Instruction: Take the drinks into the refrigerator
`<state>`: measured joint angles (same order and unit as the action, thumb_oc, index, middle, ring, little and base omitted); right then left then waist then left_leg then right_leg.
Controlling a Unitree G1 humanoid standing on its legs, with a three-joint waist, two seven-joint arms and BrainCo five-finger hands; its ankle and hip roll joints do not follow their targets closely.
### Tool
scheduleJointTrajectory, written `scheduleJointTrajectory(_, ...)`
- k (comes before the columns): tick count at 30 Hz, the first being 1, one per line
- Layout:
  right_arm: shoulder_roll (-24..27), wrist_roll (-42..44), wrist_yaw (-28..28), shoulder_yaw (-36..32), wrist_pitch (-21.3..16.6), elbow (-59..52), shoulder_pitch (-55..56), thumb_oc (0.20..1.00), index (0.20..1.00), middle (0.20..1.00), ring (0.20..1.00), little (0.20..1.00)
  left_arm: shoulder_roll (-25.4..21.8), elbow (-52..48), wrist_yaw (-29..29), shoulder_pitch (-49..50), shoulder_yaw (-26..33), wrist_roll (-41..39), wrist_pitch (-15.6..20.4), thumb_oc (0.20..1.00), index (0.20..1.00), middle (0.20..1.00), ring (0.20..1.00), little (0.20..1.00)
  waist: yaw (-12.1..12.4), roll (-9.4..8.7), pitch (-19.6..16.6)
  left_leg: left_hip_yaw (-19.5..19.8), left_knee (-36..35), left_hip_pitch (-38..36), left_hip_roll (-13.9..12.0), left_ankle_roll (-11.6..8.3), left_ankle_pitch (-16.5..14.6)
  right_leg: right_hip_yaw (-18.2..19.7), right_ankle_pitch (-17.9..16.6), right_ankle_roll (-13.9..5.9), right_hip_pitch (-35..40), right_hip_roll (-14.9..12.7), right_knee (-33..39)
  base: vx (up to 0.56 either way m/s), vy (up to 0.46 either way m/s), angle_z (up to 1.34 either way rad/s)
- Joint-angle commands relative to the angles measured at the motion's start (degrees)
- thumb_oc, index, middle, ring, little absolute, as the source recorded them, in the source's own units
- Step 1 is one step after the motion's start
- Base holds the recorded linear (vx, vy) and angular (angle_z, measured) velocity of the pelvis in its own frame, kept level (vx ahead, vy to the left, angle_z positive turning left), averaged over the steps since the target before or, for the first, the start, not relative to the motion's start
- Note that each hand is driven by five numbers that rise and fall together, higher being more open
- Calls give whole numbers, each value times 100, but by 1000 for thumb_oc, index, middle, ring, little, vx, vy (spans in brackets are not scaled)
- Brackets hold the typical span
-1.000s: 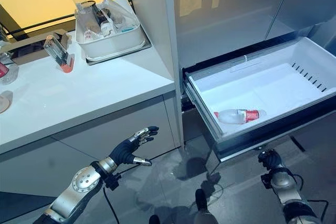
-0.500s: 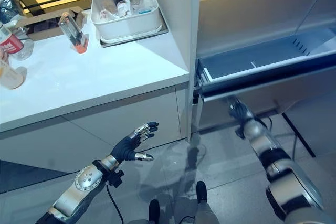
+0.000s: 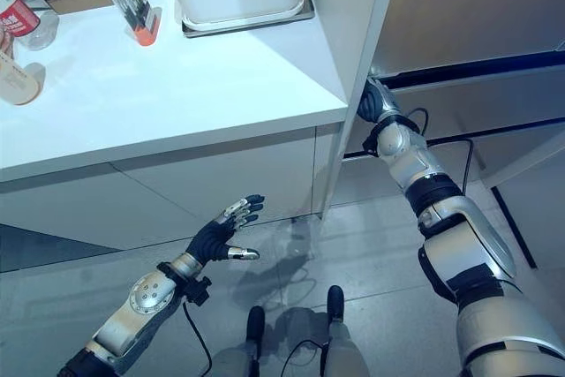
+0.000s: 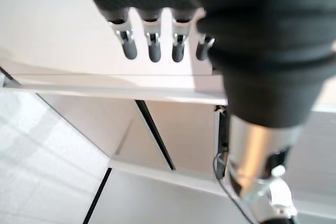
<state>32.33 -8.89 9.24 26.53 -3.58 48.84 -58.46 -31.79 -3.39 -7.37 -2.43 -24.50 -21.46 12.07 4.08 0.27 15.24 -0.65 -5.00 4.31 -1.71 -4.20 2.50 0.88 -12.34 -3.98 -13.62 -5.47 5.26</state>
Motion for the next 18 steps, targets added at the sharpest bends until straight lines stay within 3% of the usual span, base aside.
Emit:
scheduleJointTrajectory(1, -3, 358, -20, -112, -218, -142, 379, 1000, 1000, 1000, 1000, 1000, 88, -371, 55, -8, 256, 3, 313, 1000, 1000, 1000, 1000, 1000, 122, -182, 18, 198, 98, 295, 329, 404, -104, -194, 485, -285, 474, -66, -80, 0, 0, 0)
scheduleJointTrajectory(6, -90, 631, -44, -641, -300, -690, 1824, 1000, 1000, 1000, 1000, 1000, 283, -99, 66, 172, 434, -103, 328, 1000, 1000, 1000, 1000, 1000, 32, -186, -20, 210, 88, 224, 315, 387, -120, -230, 521, -286, 531, -54, -75, 4, -12, 3)
scheduleJointTrajectory(7, -243, 841, -38, -973, -367, -600, 2507, 1000, 1000, 1000, 1000, 1000, 416, 187, 70, 252, 516, -110, 322, 1000, 1000, 1000, 1000, 1000, -31, -185, -45, 217, 89, 188, 308, 380, -119, -253, 548, -280, 573, -51, -79, 0, 0, 0)
scheduleJointTrajectory(11, -475, 1026, -69, -1271, -413, -310, 3184, 1000, 1000, 1000, 1000, 1000, 526, 570, 94, 425, 665, -44, 341, 1000, 1000, 1000, 1000, 1000, -91, -189, -124, 237, 86, 111, 282, 368, -142, -287, 596, -272, 662, -44, -80, 30, -36, 2)
scheduleJointTrajectory(14, -807, 1354, -99, -1537, -493, -25, 3829, 1000, 1000, 1000, 1000, 1000, 853, 1568, 260, 480, 797, 149, 273, 1000, 1000, 1000, 1000, 1000, -180, -212, -206, 228, 98, 5, 250, 353, -168, -293, 636, -260, 752, -27, -94, 42, -34, 1)
scheduleJointTrajectory(16, -1161, 1650, -192, -1684, -512, 535, 4287, 1000, 1000, 1000, 1000, 1000, 1321, 2798, 478, 422, 957, 387, 146, 1000, 1000, 1000, 1000, 1000, -259, -224, -323, 212, 107, -132, 220, 341, -202, -309, 688, -240, 884, -10, -107, 80, -39, -2)
scheduleJointTrajectory(18, -1290, 1720, -193, -1725, -522, 767, 4418, 1000, 1000, 1000, 1000, 1000, 1433, 3162, 611, 425, 1066, 577, 138, 1000, 1000, 1000, 1000, 1000, -274, -222, -365, 212, 108, -184, 213, 339, -217, -308, 713, -229, 936, -3, -109, 71, -29, 1)
